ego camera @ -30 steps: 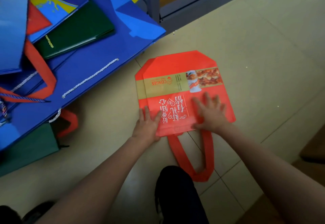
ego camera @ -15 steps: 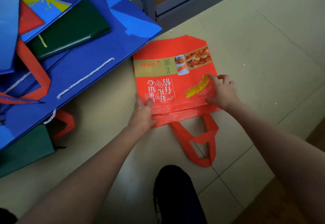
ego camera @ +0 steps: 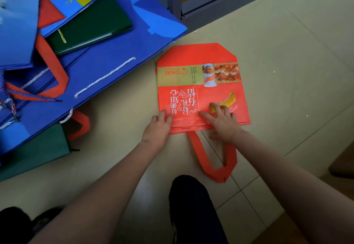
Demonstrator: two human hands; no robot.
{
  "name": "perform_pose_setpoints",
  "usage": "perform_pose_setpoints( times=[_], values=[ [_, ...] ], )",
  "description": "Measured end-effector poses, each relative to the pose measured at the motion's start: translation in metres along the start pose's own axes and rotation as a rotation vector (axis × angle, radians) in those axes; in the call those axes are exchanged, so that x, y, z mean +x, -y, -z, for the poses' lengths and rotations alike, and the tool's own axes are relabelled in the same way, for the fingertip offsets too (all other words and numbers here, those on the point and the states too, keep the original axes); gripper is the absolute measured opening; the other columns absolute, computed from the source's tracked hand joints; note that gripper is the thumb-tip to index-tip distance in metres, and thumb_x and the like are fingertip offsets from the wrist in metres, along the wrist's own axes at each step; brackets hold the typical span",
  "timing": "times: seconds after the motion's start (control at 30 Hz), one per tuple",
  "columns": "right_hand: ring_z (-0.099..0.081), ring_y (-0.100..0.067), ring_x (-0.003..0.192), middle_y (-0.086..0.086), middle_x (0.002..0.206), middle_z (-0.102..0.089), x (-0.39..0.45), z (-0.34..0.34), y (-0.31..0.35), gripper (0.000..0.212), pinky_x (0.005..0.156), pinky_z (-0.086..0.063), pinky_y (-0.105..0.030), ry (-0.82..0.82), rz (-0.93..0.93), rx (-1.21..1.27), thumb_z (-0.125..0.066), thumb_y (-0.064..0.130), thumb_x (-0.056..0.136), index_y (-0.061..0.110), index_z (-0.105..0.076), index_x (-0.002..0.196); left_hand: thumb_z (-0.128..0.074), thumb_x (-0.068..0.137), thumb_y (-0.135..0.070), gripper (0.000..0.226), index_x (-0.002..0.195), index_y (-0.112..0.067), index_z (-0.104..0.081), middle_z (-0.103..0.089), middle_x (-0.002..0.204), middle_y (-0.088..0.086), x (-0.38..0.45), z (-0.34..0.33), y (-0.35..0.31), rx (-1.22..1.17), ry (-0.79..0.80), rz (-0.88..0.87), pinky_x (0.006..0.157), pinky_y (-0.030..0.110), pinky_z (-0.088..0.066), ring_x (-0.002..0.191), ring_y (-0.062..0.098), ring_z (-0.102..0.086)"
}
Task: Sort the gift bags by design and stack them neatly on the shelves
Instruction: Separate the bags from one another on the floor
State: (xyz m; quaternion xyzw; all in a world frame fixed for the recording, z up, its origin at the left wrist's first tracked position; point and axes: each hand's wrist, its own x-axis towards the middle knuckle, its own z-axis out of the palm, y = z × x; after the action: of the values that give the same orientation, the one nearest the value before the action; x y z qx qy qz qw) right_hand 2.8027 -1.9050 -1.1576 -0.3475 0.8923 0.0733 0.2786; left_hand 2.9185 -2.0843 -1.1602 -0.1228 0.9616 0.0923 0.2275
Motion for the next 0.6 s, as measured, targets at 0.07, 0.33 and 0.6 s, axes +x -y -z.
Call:
perform_pose_setpoints(
  times=[0.07, 0.33, 0.6],
  values=[
    [-0.015, -0.036, 0.136, -0.006, 0.153, -0.003, 0.007, 0.003, -0.002, 0.077, 0.105, -0.029, -0.052, -0.036, -0.038, -0.010, -0.063, 0.026, 0.085, 0.041, -0.017, 0.144, -0.037, 0.095, -0.005, 0.049, 0.142, -0.013, -0.027, -0.024, 0.145, 0.012, 0.006, 0.004, 0.002, -0.003, -0.032, -0.001, 0.101, 0.039, -0.040, 0.123, 0.032, -0.040],
    [-0.028, -0.042, 0.129, -0.015, 0.147, -0.020, 0.036, 0.050, 0.002, 0.060, 0.104, -0.032, -0.052, -0.223, -0.198, 0.171, -0.053, 0.018, 0.090, 0.027, -0.028, 0.143, -0.054, 0.080, -0.001, 0.043, 0.123, -0.002, -0.054, -0.050, 0.128, 0.018, -0.007, 0.064, 0.047, -0.006, -0.317, -0.211, 0.091, 0.044, -0.042, 0.110, 0.036, -0.052],
    [-0.038, -0.035, 0.126, -0.021, 0.135, -0.035, 0.056, 0.143, 0.150, 0.070, 0.107, -0.026, -0.031, -0.394, 0.141, 0.686, -0.071, 0.019, 0.079, 0.013, -0.036, 0.140, -0.050, 0.066, -0.016, 0.051, 0.116, -0.009, -0.052, -0.058, 0.116, 0.017, -0.061, 0.162, 0.186, 0.482, -0.572, -0.094, 0.080, 0.039, -0.043, 0.097, 0.034, -0.057]
  ],
)
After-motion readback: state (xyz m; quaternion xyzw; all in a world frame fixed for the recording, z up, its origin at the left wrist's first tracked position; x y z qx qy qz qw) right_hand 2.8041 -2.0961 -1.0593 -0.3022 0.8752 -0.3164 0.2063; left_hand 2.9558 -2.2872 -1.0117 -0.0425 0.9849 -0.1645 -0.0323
